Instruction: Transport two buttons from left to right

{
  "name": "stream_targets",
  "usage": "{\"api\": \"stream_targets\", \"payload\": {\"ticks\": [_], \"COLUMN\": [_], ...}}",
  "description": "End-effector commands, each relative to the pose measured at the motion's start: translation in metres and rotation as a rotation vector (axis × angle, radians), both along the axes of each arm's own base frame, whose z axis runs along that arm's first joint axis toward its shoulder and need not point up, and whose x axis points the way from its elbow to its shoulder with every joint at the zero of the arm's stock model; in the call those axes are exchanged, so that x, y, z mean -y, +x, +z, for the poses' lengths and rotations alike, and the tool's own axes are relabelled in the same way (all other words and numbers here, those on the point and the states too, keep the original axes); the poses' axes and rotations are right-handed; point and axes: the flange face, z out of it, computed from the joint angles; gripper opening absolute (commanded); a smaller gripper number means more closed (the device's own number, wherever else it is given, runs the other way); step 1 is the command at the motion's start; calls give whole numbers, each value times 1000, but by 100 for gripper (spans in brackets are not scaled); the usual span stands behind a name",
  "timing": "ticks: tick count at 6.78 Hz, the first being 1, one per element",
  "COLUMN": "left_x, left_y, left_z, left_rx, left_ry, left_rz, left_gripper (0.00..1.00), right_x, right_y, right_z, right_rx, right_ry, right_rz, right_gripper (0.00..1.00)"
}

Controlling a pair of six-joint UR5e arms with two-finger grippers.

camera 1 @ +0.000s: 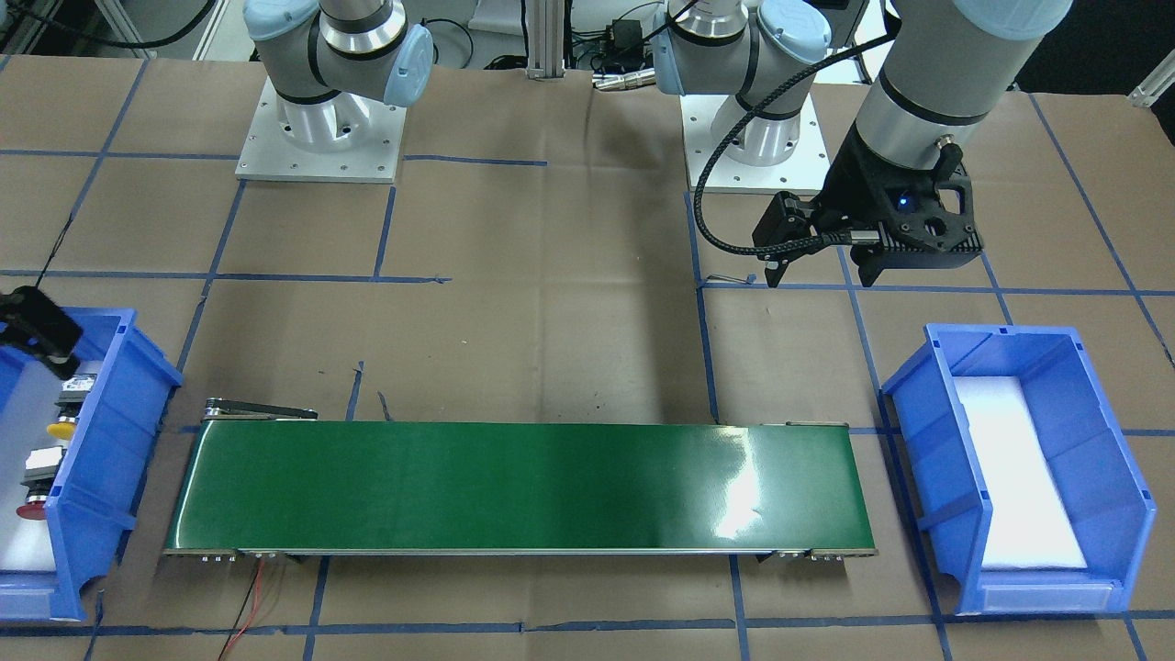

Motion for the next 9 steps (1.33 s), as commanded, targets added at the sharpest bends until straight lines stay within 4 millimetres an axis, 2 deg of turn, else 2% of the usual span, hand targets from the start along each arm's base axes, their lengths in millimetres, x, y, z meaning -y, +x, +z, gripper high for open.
{"api": "stream_targets", "payload": {"ticks": [1, 2, 3, 4, 5, 6, 9], "left_x": [0, 0, 0, 0, 0, 0, 0], "left_y": [0, 0, 0, 0, 0, 0, 0], "left_z": [0, 0, 0, 0, 0, 0, 0], "left_rx": [0, 0, 0, 0, 0, 0, 0], "left_ry": [0, 0, 0, 0, -1, -1, -1], "left_rz": [-1, -1, -1, -1, -1, -1, -1], "left_gripper": [100, 100, 100, 100, 100, 100, 100], "right_x": [-40, -66, -88, -99, -117, -125, -122], "right_y": [139, 156, 157, 158, 158, 154, 154], "right_z": [45, 55, 50, 25, 20, 25, 24], "right_rx": [121, 126, 134, 139, 138, 84, 69], "right_ry": [-72, -25, 44, 97, 106, 96, 97], "right_rz": [208, 234, 231, 227, 205, 189, 155], "right_gripper": [100, 100, 100, 100, 100, 100, 100]}}
